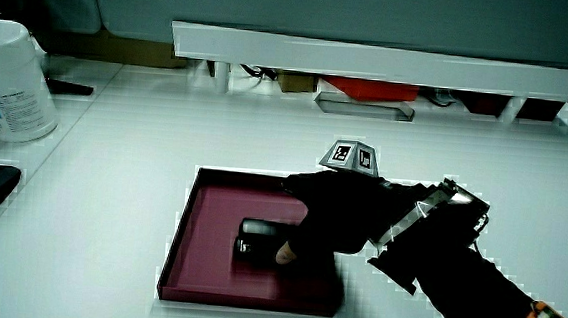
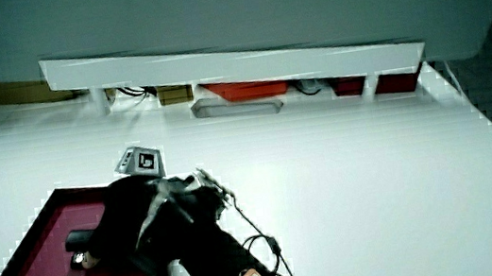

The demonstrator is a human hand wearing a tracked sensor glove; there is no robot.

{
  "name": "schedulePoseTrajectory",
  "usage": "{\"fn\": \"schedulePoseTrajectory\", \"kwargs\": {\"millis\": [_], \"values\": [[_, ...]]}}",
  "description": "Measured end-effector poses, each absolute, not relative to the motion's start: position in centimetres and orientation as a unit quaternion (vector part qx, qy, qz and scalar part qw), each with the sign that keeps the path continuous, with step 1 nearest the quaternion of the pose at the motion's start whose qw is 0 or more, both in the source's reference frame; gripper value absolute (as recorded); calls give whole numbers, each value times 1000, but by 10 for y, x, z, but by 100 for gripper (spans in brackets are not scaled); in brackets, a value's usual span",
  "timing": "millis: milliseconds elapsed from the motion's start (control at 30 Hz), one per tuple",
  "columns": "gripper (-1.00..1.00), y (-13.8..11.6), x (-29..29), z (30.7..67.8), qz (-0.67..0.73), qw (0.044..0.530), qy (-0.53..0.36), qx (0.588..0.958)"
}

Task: Pick stapper from plate

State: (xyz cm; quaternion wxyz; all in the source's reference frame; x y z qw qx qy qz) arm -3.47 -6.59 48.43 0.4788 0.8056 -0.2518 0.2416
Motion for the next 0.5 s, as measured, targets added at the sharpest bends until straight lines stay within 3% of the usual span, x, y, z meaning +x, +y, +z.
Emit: {"fn": "schedulePoseTrajectory", "kwargs": {"millis": [433,500], "values": [[0,-63,-42,494,250,467,-254,809],[10,-62,-42,493,255,457,-258,812]]}}
